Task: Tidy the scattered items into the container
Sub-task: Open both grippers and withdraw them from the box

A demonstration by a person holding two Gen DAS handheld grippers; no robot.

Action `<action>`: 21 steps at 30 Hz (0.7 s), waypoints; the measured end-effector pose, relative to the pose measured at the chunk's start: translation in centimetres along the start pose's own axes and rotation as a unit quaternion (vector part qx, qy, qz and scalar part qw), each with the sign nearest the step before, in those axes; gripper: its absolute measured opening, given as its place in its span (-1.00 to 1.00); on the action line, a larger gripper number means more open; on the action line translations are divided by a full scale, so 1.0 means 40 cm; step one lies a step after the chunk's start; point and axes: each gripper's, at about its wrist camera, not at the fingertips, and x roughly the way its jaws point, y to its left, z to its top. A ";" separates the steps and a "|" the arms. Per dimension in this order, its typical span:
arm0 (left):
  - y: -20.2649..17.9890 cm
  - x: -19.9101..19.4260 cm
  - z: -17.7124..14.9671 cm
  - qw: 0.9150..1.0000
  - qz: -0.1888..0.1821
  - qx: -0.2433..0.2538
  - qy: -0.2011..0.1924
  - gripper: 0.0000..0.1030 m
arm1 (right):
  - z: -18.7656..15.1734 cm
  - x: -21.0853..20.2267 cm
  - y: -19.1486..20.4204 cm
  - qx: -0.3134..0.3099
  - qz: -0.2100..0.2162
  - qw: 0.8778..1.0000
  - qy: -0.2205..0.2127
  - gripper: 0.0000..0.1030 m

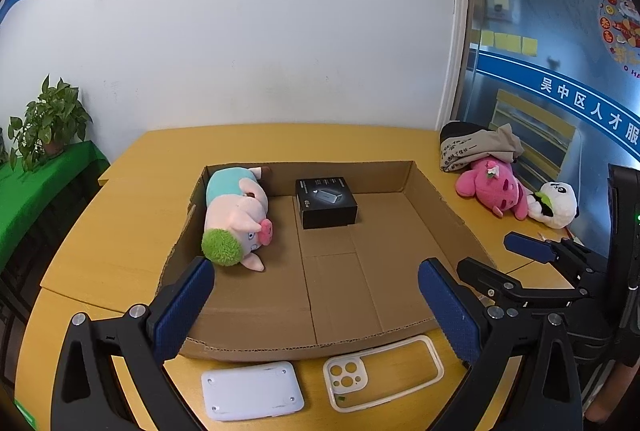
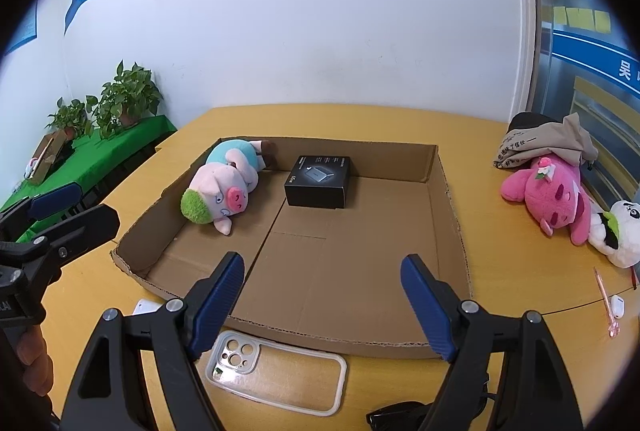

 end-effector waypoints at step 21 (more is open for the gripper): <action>-0.019 0.025 -0.021 0.999 -0.030 0.004 0.022 1.00 | -0.024 -0.005 -0.012 0.010 -0.003 1.000 0.007 0.56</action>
